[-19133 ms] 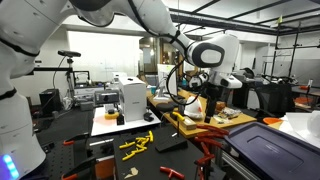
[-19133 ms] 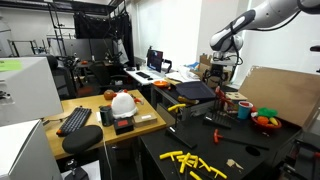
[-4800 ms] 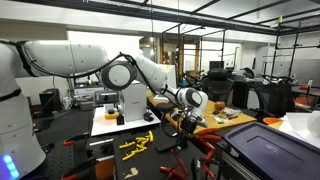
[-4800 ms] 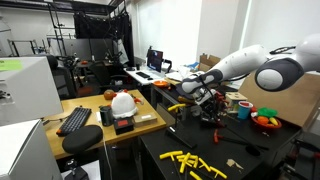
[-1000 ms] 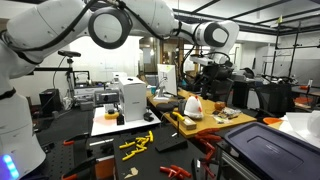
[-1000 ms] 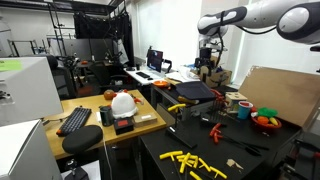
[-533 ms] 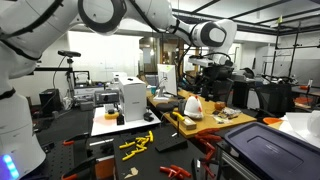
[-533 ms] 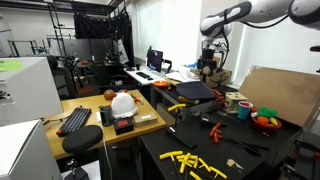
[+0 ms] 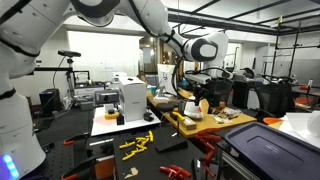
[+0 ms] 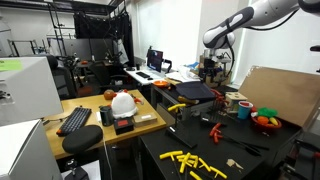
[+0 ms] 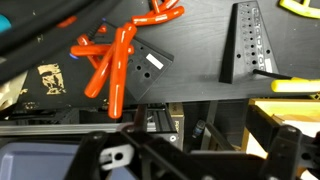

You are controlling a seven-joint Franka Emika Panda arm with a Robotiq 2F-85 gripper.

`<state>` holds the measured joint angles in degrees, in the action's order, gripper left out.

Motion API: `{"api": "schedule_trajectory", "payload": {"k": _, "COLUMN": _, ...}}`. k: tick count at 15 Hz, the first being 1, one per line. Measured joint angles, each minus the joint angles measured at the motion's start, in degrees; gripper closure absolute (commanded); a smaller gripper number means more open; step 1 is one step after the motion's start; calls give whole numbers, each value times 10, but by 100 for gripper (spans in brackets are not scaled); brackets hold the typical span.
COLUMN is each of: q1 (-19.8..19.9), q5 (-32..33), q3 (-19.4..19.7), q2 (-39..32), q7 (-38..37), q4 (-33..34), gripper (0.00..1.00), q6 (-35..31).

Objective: Unfasten the red handle and put it on the table

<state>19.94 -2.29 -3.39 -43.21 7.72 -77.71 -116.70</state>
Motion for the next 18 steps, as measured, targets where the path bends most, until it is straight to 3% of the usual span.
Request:
{"api": "schedule_trajectory", "payload": {"k": 9, "q1": 1, "q5": -52, "q3": 24, "q2": 88, "q7": 92, "q4": -250, "gripper": 0, "q6": -204}}
{"api": "schedule_trajectory", "payload": {"k": 18, "q1": 20, "q5": -158, "q3": 24, "q2": 261, "q7": 206, "q4": -519, "gripper": 0, "q6": -235}}
